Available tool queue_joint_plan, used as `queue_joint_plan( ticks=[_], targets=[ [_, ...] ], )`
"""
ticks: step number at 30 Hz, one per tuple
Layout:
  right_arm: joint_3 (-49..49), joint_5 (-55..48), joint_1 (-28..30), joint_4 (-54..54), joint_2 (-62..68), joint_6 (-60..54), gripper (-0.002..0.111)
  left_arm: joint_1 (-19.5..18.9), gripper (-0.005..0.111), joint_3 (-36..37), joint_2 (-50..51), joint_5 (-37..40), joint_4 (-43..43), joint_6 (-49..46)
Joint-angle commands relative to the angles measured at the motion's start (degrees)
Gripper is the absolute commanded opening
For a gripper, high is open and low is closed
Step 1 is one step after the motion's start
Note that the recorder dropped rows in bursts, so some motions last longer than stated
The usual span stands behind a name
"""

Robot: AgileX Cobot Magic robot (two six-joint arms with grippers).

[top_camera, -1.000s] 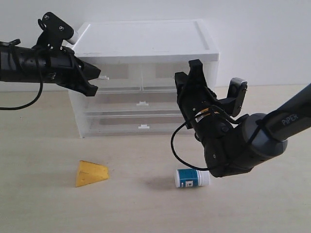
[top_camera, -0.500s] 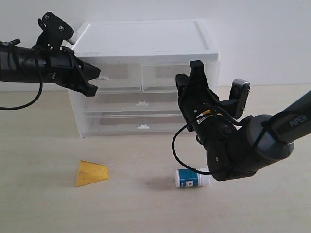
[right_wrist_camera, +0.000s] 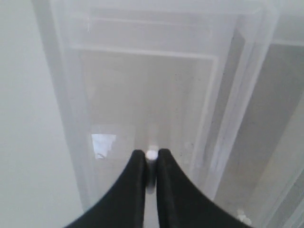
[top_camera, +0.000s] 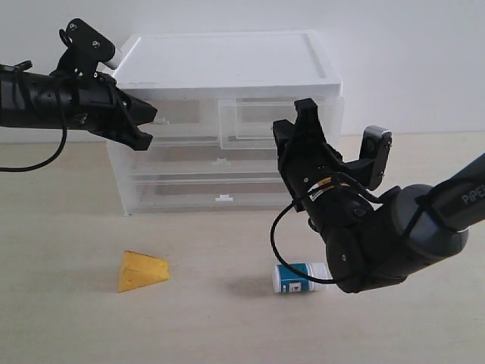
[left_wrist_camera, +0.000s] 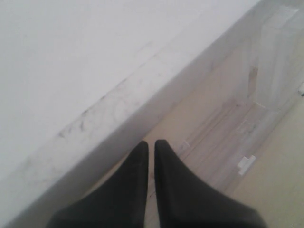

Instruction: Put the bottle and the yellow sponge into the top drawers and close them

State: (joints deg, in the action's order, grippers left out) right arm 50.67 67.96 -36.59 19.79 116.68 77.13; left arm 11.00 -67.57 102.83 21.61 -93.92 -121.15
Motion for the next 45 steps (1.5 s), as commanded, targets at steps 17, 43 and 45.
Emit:
queue_joint_plan(
  ticks=[17,43,45],
  targets=[
    [-3.8,2.0,-3.3,-1.4,-4.0,-2.6,0.0,-0.5,0.004,-1.0,-0.2,-2.5,-2.0,0.1],
    [-15.3,2.0,-3.4,-0.6,-14.8,-7.0,0.0,-0.5,0.004,-1.0,-0.2,-2.6,-2.0,0.0],
    [-15.3,2.0,-4.1,-1.0,-14.8,-7.3,0.0,-0.5,0.004,-1.0,-0.2,-2.6,-2.0,-0.1]
  ],
)
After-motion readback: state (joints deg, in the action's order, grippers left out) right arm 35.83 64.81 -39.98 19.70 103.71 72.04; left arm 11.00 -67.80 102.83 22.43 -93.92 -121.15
